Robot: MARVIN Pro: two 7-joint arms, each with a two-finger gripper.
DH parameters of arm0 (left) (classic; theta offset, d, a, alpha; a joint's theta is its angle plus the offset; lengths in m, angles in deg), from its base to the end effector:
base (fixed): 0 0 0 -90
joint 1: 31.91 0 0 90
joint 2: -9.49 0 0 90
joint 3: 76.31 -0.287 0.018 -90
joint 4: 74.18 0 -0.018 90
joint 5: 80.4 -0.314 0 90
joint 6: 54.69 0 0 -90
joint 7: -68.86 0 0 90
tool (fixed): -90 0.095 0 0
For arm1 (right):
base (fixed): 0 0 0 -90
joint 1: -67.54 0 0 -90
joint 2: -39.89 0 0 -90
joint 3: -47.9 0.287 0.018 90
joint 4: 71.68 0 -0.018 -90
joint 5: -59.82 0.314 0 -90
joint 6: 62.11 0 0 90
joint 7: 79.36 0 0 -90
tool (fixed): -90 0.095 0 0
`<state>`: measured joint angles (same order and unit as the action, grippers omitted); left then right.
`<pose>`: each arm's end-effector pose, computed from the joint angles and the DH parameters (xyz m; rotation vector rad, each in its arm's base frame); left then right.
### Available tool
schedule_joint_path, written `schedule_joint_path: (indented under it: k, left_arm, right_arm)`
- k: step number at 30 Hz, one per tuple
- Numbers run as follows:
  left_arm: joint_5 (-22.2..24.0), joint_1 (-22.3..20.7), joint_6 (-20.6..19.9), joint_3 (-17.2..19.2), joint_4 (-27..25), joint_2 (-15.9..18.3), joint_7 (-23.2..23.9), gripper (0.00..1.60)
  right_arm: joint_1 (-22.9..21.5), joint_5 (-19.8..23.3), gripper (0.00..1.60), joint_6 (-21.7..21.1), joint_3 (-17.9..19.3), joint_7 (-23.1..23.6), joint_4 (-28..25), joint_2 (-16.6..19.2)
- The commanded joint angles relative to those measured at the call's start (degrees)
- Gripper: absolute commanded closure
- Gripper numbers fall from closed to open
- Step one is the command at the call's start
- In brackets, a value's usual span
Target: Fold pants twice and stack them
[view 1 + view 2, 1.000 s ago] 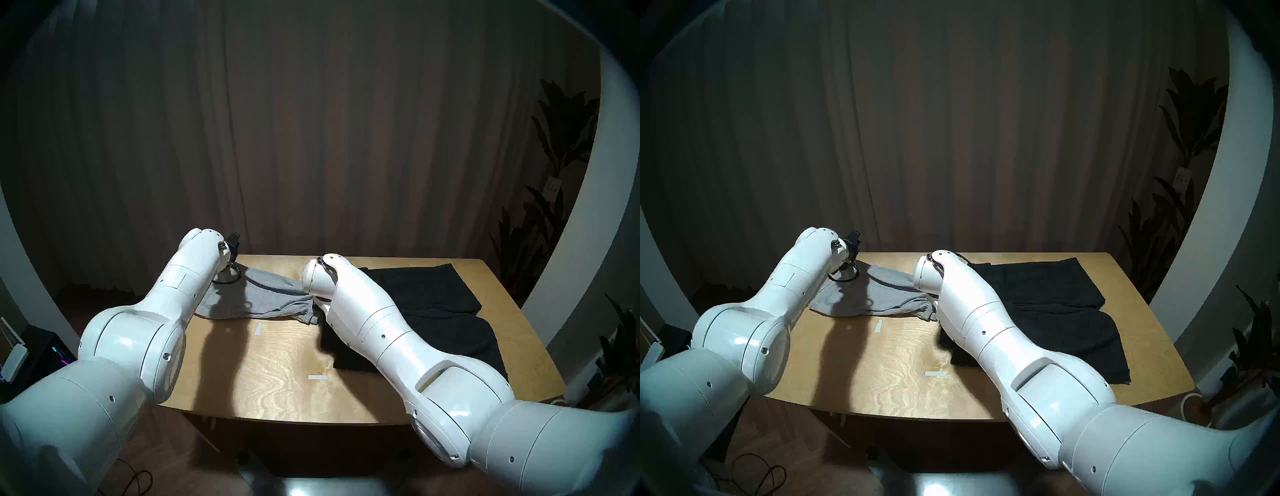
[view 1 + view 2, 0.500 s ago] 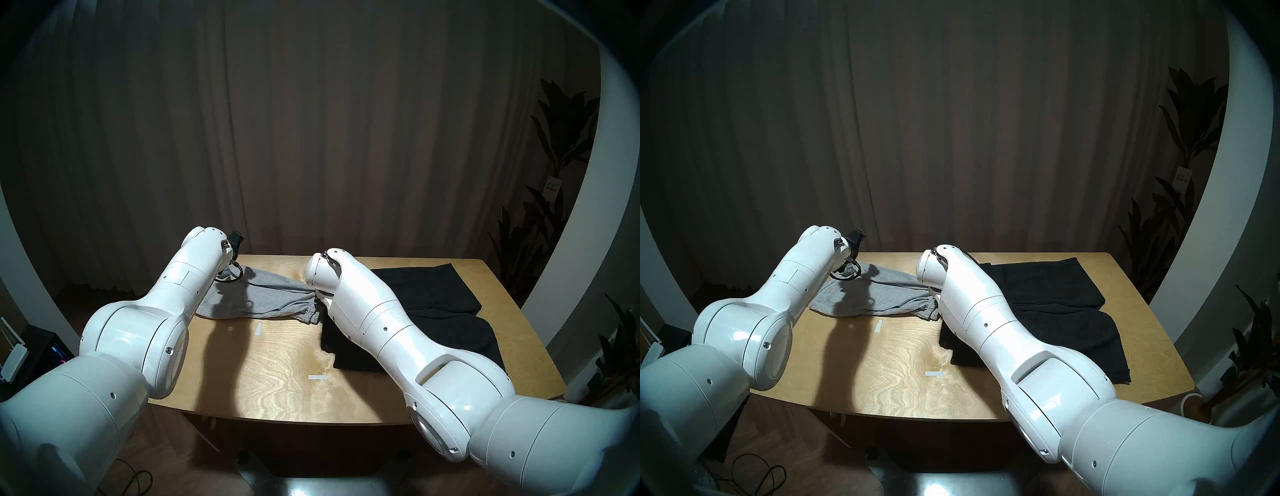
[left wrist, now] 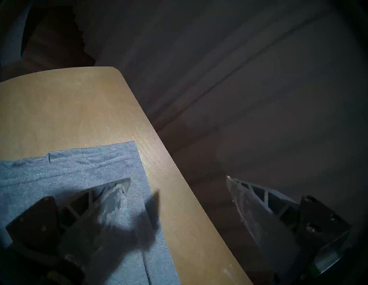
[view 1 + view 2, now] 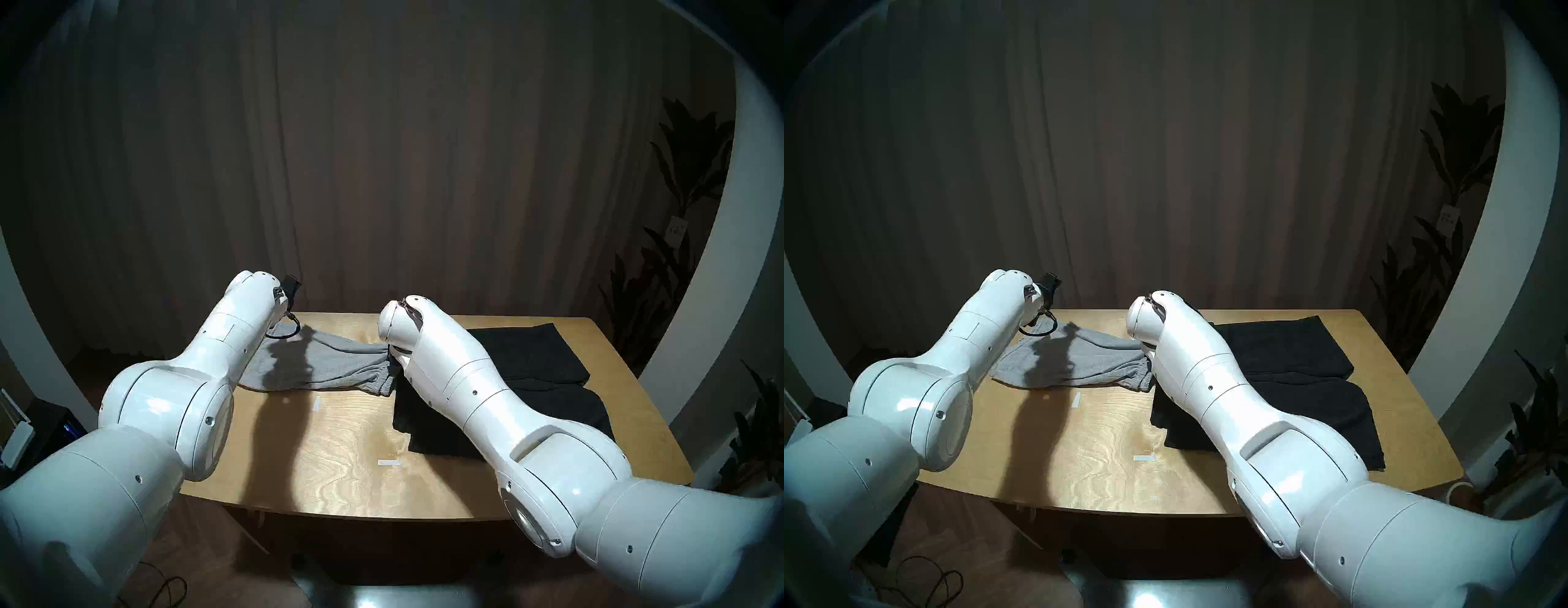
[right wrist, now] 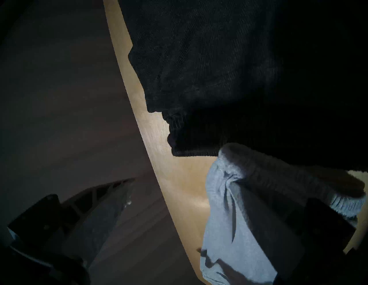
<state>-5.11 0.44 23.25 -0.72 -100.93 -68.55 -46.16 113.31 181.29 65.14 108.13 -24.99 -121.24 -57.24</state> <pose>0.6342 0.0974 -0.2406 2.1481 1.2815 1.2492 0.5614 0.1859 -0.2632 -1.4254 1.9171 -0.6007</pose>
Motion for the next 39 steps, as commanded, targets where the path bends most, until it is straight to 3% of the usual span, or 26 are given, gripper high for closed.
schedule_joint_path:
  k: [1,8,18,27,34,39]
  left_arm:
    - [0.17,-3.65,0.3,0.63,-0.23,1.07,2.03,0.0]
    - [0.52,-4.86,-0.25,2.14,0.51,3.84,5.06,0.0]
    - [1.76,-3.05,-0.83,4.58,3.86,8.73,11.91,0.0]
    - [2.67,-1.2,-1.3,6.04,5.34,12.88,18.82,0.0]
    - [3.33,-0.67,-1.98,6.7,4.11,14.05,22.91,0.0]
    - [4.21,0.04,-2.74,7.49,2.95,14.86,26.73,0.0]
  right_arm:
    - [-2.36,0.04,0.0,-0.8,0.64,1.31,-0.59,-0.18]
    - [-3.07,0.31,0.0,-2.72,0.42,2.75,-1.61,-0.99]
    - [0.29,-0.2,0.0,-6.08,-1.69,4.83,-3.66,0.17]
    - [2.07,-1.99,0.0,-9.76,-3.84,8.03,-10.94,3.25]
    - [2.22,-3.76,0.0,-11.99,-5.32,10.44,-14.41,5.55]
    - [4.83,-4.77,0.0,-13.36,-6.62,11.81,-19.08,8.18]
